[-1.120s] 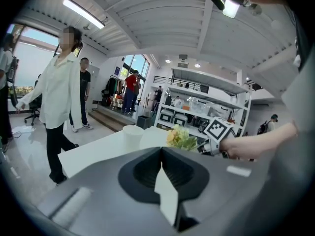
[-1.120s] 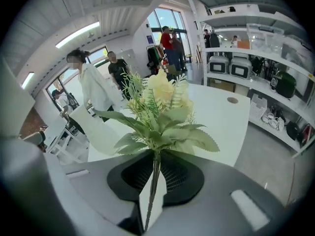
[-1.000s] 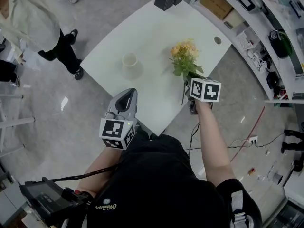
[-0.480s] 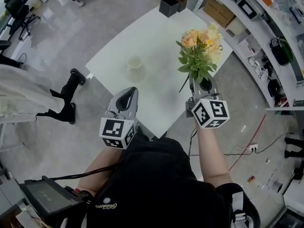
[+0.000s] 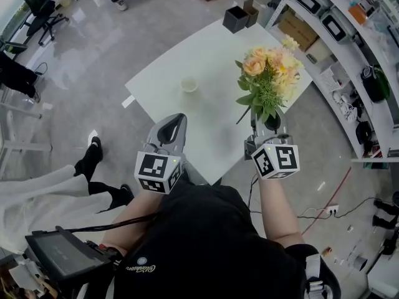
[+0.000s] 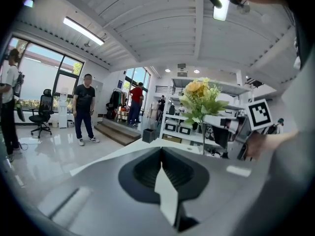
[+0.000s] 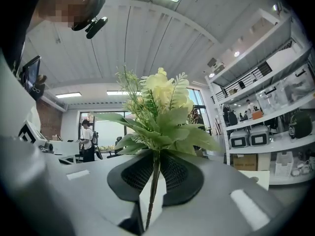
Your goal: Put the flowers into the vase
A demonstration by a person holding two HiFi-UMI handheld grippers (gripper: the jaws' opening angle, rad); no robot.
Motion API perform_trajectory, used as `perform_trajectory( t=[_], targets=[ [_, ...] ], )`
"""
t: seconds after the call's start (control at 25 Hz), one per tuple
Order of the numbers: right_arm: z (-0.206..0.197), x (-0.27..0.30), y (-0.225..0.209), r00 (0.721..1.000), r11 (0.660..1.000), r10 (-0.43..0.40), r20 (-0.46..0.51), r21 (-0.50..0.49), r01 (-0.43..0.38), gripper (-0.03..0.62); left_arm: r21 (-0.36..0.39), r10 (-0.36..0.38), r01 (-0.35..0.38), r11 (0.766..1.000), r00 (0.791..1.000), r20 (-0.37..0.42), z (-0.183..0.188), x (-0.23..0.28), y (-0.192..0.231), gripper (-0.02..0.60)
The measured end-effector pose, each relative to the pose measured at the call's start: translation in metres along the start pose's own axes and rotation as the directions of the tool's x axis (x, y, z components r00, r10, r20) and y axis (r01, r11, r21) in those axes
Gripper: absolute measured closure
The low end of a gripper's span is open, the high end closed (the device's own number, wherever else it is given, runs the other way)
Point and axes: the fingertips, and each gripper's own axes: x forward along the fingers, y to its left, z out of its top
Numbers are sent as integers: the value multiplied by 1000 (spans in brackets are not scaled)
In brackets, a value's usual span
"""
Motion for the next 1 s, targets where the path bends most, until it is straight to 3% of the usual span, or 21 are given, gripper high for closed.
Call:
perform_trajectory(
  t=[0.6,1.0],
  targets=[
    [1,56,85,976,976,217,34,-13,-216,551,-36,150,-150,988,989,3,-5,-30,50,574],
    [35,122,118,953,960,275,129,-87,-265,551,-61,205,-206,977,979,-20,-14,-38,80,574]
  ],
)
